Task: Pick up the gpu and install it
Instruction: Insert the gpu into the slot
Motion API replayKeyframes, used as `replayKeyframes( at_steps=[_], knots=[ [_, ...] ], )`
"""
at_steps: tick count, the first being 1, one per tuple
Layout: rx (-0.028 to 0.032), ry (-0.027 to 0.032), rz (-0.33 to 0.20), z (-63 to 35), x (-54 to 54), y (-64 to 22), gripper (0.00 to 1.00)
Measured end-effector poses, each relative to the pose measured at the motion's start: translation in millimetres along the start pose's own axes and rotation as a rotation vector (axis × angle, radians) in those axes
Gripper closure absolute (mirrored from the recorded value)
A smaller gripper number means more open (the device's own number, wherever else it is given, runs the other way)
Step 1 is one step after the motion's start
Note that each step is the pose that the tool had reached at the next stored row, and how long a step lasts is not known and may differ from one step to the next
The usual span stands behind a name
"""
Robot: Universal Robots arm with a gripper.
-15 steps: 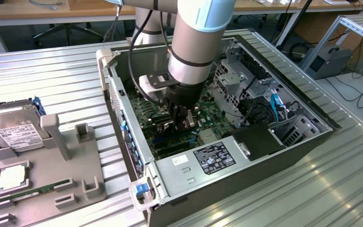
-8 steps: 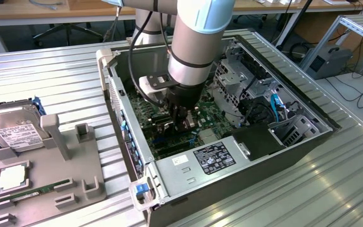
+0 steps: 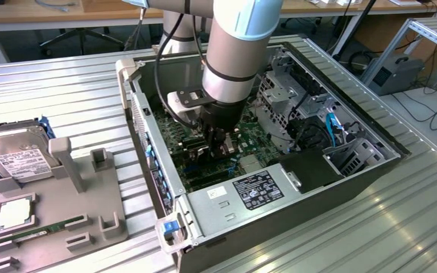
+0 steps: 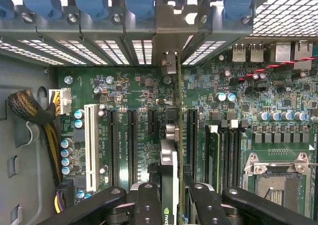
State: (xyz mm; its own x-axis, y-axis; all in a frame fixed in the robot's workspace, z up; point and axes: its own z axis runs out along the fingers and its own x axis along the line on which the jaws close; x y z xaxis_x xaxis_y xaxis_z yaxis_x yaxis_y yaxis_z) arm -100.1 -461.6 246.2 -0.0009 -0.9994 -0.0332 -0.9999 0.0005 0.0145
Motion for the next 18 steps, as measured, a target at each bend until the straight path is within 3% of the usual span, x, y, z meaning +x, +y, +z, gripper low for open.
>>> replayKeyframes(
  at_steps=[5, 6, 7, 10, 11, 12, 15, 18],
  knots=[
    [0.0004, -0.0007, 0.000, 0.3, -0.1, 0.0, 0.72],
    [0.0000, 0.0000, 0.000, 0.0, 0.0, 0.0, 0.60],
    [0.0001, -0.0002, 0.000, 0.1, 0.0, 0.0, 0.60],
    [0.0001, -0.0001, 0.000, 0.1, 0.0, 0.0, 0.30],
    [0.0001, -0.0001, 0.000, 0.1, 0.0, 0.0, 0.30],
    [0.0000, -0.0001, 0.000, 0.0, 0.0, 0.0, 0.24],
    [0.0000, 0.0000, 0.000, -3.1, -0.9, 0.0, 0.24],
    [0.0002, -0.0003, 0.000, -13.2, -2.0, 0.2, 0.24]
  ],
)
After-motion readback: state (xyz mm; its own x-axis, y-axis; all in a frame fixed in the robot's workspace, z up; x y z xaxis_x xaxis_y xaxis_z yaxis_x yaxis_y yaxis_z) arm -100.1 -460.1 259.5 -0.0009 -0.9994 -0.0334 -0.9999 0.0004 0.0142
